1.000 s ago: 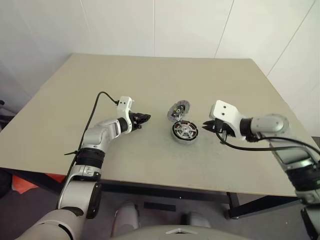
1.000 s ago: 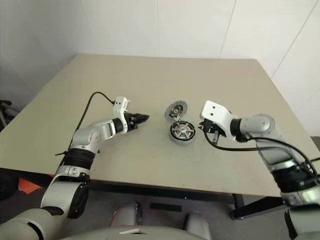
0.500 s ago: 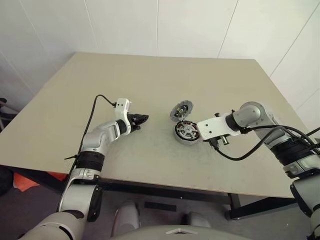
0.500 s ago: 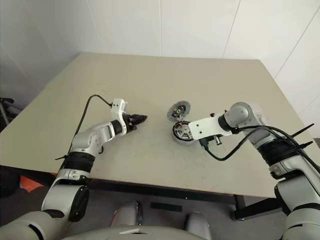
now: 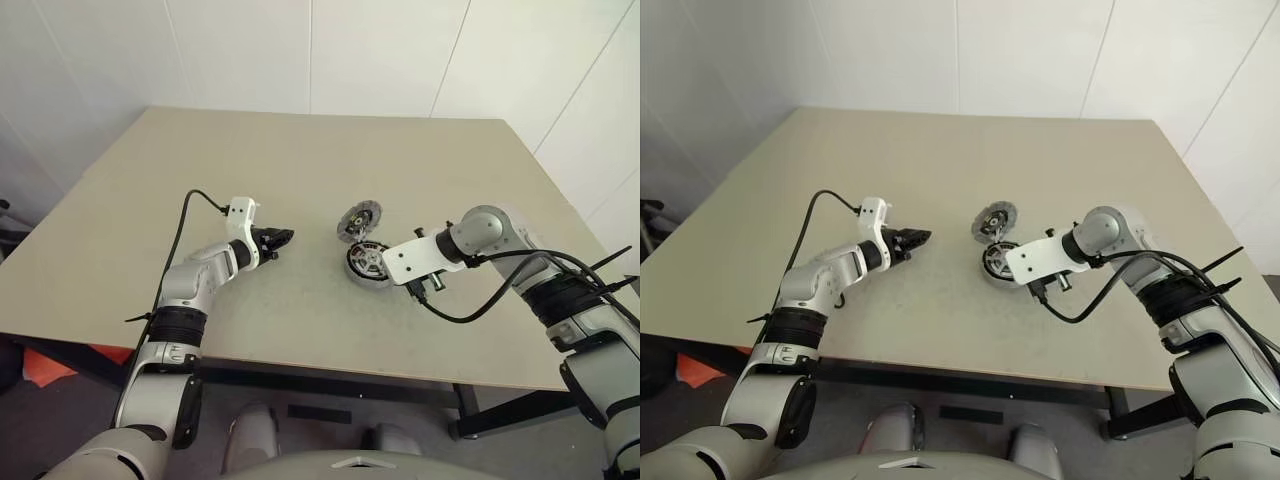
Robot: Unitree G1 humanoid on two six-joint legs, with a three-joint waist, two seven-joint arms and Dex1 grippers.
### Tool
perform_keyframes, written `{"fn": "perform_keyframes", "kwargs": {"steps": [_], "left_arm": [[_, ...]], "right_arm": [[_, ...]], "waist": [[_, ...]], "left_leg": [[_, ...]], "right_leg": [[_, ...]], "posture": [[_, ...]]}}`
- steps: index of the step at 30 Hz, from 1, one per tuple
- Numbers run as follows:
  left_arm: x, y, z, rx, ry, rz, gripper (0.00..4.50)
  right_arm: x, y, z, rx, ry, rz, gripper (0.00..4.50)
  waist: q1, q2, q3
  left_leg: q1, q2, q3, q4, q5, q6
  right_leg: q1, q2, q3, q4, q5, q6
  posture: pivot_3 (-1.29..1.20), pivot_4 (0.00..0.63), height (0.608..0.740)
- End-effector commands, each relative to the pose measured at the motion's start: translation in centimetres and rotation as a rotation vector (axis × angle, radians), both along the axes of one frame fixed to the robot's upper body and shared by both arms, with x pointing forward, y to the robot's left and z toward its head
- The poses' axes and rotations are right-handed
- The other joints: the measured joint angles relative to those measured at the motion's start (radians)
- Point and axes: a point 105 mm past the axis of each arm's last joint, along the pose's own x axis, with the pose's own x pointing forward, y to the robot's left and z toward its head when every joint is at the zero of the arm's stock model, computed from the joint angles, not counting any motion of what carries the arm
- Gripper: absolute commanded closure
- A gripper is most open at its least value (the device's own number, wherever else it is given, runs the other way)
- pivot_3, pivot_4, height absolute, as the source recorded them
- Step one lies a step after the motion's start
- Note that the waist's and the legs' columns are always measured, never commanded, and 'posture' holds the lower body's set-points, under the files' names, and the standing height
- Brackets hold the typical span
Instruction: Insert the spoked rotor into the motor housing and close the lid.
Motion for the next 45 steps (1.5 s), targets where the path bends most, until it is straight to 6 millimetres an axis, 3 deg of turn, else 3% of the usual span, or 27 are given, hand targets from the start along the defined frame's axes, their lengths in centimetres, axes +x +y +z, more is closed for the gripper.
{"fn": "perform_keyframes", "kwargs": {"steps": [1, 6, 18, 21, 25, 30, 38, 45], "left_arm": [[0.4, -0.1, 1.7, -0.008, -0.059, -0.004, 2.48], [0.5, 0.1, 1.6, -0.020, -0.051, 0.002, 2.48], [0.4, -0.4, 1.2, -0.028, -0.048, 0.000, 2.48], [0.2, -0.5, 1.0, -0.034, -0.042, 0.003, 2.48], [0.0, -0.4, 0.6, -0.054, -0.031, 0.021, 2.48], [-0.6, -0.2, 0.1, -0.067, -0.022, 0.039, 2.48], [-1.3, 0.2, -0.6, -0.076, -0.009, 0.076, 2.48], [-1.9, 0.6, -1.0, -0.084, -0.001, 0.107, 2.48]], "right_arm": [[0.1, -0.1, -0.4, -0.018, 0.013, 0.008, 3.12], [-0.7, -0.1, -0.2, -0.028, 0.054, 0.030, 4.45], [-0.4, 0.2, 0.7, 0.049, -0.004, 0.003, 4.48], [0.0, 1.1, 2.2, 0.182, 0.026, -0.129, 4.48], [-1.1, 2.1, 4.1, 0.325, 0.197, -0.267, 4.48], [-2.2, 2.4, 5.1, 0.351, 0.311, -0.343, 4.48], [0.1, 4.7, 7.3, 0.489, 0.455, -0.665, 4.48], [-0.2, 5.6, 8.3, 0.464, 0.392, -0.576, 4.48]], "waist": [[-0.003, 0.000, 0.000], [-0.009, 0.000, 0.000], [-0.019, -0.001, 0.000], [-0.019, 0.000, 0.000], [-0.018, 0.001, 0.001], [-0.015, 0.001, 0.001], [-0.019, 0.002, 0.002], [-0.008, 0.002, 0.002]], "left_leg": [[0.001, 0.000, 0.000, 0.000, 0.000, 0.000], [0.003, -0.001, 0.000, 0.000, 0.000, 0.000], [0.003, -0.001, 0.000, 0.000, 0.000, 0.000], [0.002, -0.001, 0.000, 0.000, 0.000, 0.000], [-0.001, -0.002, 0.000, -0.001, 0.000, 0.000], [-0.005, 0.001, 0.000, -0.002, 0.000, 0.000], [0.003, 0.000, 0.000, -0.003, 0.001, -0.002], [0.002, -0.001, 0.000, -0.006, 0.002, -0.004]], "right_leg": [[0.001, 0.000, 0.000, 0.000, 0.000, 0.000], [0.004, 0.000, 0.000, 0.000, 0.000, 0.000], [0.003, 0.000, 0.000, -0.001, 0.000, 0.000], [0.003, 0.000, 0.000, -0.001, 0.000, 0.000], [0.000, 0.000, 0.000, -0.002, 0.000, 0.000], [-0.004, 0.001, 0.000, -0.002, 0.000, 0.000], [0.000, 0.001, 0.001, 0.000, 0.000, 0.000], [0.000, 0.000, 0.002, -0.002, 0.000, 0.000]], "posture": [[0.00, 0.000, 0.740], [0.00, 0.000, 0.740], [0.00, 0.000, 0.740], [0.00, 0.000, 0.740], [0.00, 0.000, 0.740], [0.00, 0.000, 0.740], [0.00, 0.000, 0.740], [0.00, 0.000, 0.740]]}}
